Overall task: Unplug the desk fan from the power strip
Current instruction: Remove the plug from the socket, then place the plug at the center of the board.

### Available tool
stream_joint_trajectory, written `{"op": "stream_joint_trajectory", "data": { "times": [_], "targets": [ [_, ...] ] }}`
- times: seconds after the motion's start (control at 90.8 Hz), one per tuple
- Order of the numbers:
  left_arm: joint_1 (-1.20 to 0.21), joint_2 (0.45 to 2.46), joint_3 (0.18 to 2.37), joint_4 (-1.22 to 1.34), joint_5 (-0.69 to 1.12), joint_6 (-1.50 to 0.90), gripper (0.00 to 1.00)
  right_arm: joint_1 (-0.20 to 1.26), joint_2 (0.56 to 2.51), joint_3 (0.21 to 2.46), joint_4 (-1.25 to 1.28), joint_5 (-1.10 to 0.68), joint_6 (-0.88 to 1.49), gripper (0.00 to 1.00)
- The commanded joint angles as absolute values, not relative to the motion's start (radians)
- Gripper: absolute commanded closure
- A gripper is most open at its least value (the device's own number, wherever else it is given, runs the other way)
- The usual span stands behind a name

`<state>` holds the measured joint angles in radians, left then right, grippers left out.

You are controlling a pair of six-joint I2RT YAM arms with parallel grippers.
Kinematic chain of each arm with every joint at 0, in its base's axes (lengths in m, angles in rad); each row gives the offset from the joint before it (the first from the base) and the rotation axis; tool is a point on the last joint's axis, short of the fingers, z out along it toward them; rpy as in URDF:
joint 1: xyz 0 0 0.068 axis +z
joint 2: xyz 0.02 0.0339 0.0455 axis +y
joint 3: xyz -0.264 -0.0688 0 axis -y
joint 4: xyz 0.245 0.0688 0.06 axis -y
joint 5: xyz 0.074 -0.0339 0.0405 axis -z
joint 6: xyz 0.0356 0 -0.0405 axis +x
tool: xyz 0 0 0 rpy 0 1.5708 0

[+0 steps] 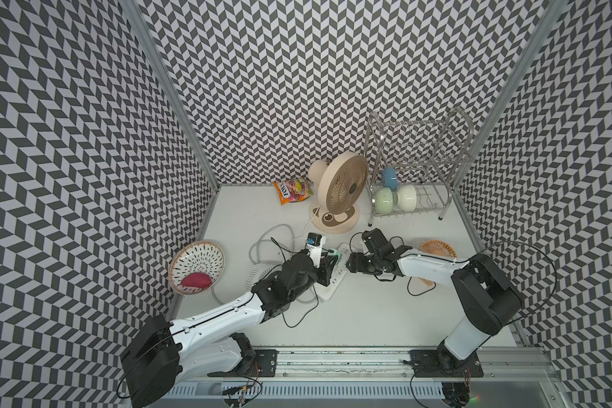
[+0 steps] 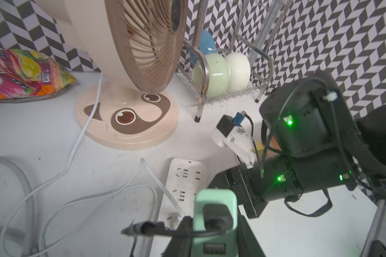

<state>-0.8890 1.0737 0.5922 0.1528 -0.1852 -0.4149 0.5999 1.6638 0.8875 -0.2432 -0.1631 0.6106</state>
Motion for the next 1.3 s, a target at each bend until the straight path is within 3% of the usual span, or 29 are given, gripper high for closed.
{"op": "stream_joint_trajectory", "data": {
  "times": [0.0,0.308,0.529,0.738,1.113,1.168,1.234,1.289],
  "targets": [
    [-0.865,1.017,0.566,0.139,-0.177,-0.464,0.93,0.590,1.573,0.857,-0.260,-0.131,0.611,0.21],
    [-0.812,1.003,0.545,0.111,-0.139,-0.483,0.92,0.577,1.503,0.830,-0.248,-0.160,0.629,0.15],
    [-0.742,1.029,0.593,-0.120,-0.160,-0.522,0.92,0.559,1.469,0.833,-0.263,-0.134,0.641,0.17],
    [-0.618,1.125,0.570,-0.193,-0.056,-0.538,0.91,0.551,1.479,0.836,-0.272,-0.143,0.631,0.17],
    [-0.594,1.299,0.636,-0.267,-0.149,-0.478,0.90,0.552,1.470,0.815,-0.269,-0.145,0.630,0.17],
    [-0.593,1.320,0.641,-0.278,-0.173,-0.473,0.81,0.552,1.470,0.805,-0.261,-0.146,0.633,0.17],
    [-0.594,1.333,0.646,-0.288,-0.187,-0.465,0.55,0.551,1.470,0.800,-0.256,-0.149,0.636,0.17],
    [-0.594,1.330,0.649,-0.287,-0.189,-0.464,0.40,0.551,1.471,0.801,-0.257,-0.148,0.632,0.17]
  ]
}}
